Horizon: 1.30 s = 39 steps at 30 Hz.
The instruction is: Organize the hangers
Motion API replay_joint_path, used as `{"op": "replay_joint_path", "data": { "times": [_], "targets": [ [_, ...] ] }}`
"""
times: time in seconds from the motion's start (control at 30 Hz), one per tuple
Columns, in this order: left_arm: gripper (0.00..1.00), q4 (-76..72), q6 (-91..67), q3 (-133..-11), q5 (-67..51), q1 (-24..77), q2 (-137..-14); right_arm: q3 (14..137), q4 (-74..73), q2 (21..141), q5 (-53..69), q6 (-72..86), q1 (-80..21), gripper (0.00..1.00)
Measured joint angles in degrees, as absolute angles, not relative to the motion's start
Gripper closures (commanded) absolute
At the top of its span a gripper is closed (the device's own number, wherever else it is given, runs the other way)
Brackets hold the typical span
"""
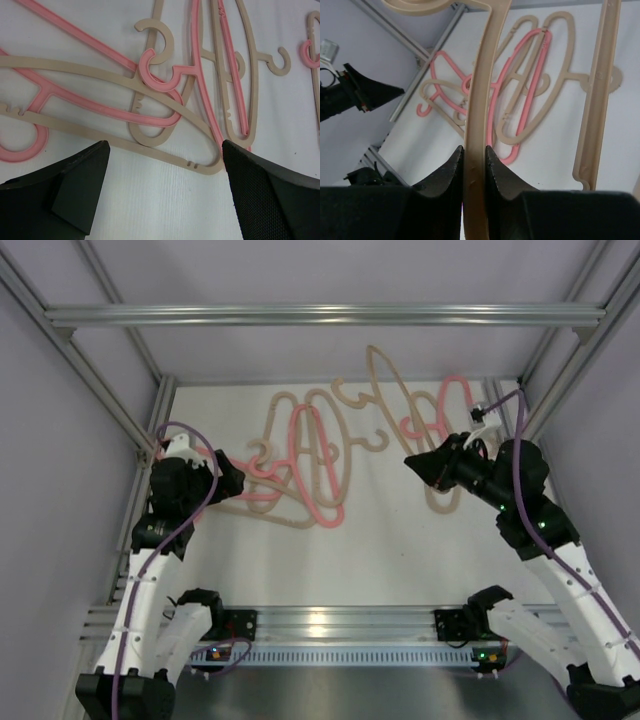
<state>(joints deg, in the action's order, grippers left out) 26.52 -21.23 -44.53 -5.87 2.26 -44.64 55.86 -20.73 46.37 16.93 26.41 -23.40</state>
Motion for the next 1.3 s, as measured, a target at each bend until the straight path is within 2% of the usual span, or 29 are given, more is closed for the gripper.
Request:
{"op": "replay_joint_path", "data": {
  "times": [0.23,0.8,1.3],
  "targets": [
    [0.02,26.17,-20.95,-43.40,-5.74,2.26,-44.47,56.05,-20.88,42.09,18.92,30.52,-23.40,1.00],
    [0.02,26.09,-20.80,-42.54,-5.06,2.26,-43.90,64.49,-18.85,43.66,16.80,44.40,-23.35,1.00],
    [0.02,26.09,-20.78,-42.52,-4.84,2.26,-43.86,69.82,-18.39,47.44,7.73,54.30,-23.05,1.00]
  ]
}}
